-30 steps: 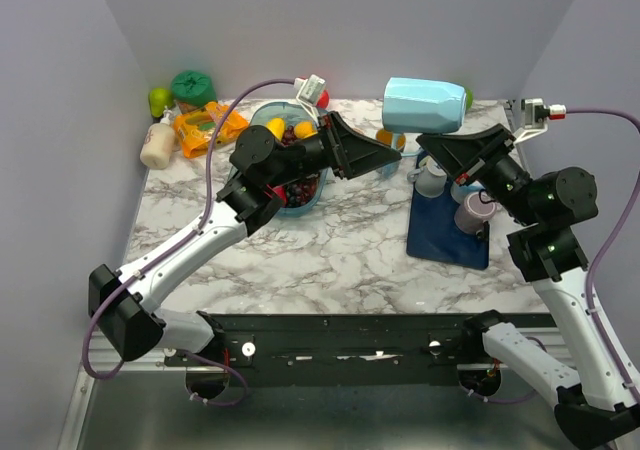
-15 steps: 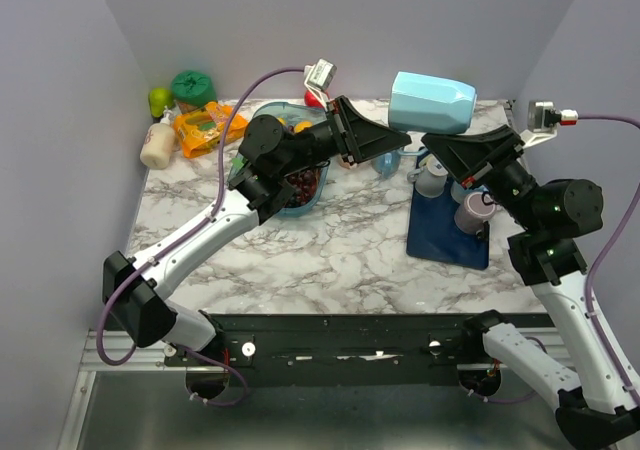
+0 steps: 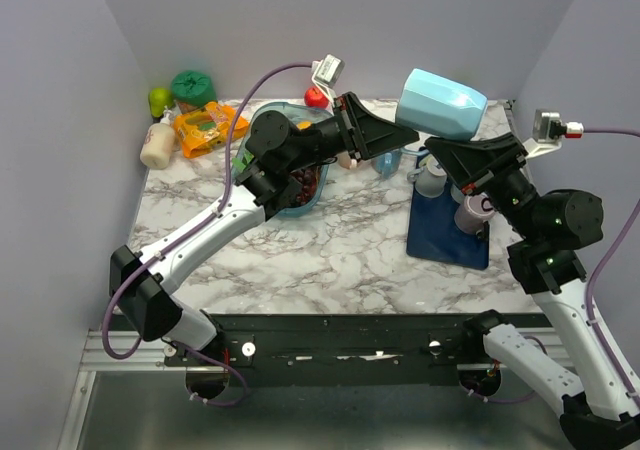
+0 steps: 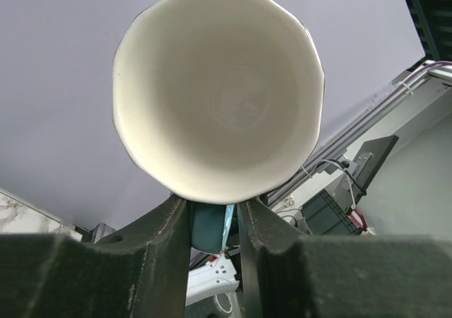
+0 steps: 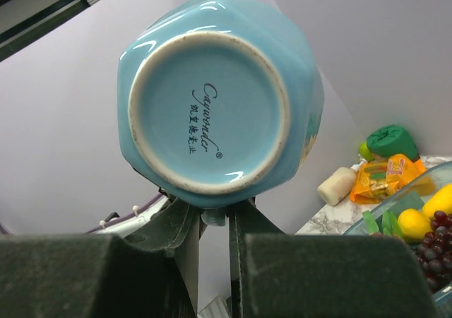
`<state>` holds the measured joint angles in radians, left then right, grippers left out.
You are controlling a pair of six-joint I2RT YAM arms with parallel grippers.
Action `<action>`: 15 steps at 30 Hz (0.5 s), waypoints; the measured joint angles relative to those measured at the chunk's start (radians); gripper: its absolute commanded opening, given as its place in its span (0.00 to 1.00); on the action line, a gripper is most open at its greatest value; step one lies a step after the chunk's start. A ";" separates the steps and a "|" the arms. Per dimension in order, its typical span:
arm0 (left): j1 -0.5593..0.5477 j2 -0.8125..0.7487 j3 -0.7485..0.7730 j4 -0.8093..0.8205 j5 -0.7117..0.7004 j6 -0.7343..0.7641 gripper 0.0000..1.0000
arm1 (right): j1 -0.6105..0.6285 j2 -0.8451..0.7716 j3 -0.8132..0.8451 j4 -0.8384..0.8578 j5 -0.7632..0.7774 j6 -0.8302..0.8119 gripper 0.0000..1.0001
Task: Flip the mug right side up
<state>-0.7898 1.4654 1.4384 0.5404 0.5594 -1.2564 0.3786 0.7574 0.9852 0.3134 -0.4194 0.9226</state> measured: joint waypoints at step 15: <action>-0.005 -0.011 0.004 -0.173 -0.052 0.186 0.00 | 0.012 -0.023 -0.011 -0.169 0.080 -0.056 0.69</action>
<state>-0.7944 1.4540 1.4425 0.3676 0.5076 -1.0706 0.3908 0.7345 0.9741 0.1444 -0.3393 0.8669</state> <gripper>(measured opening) 0.163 0.597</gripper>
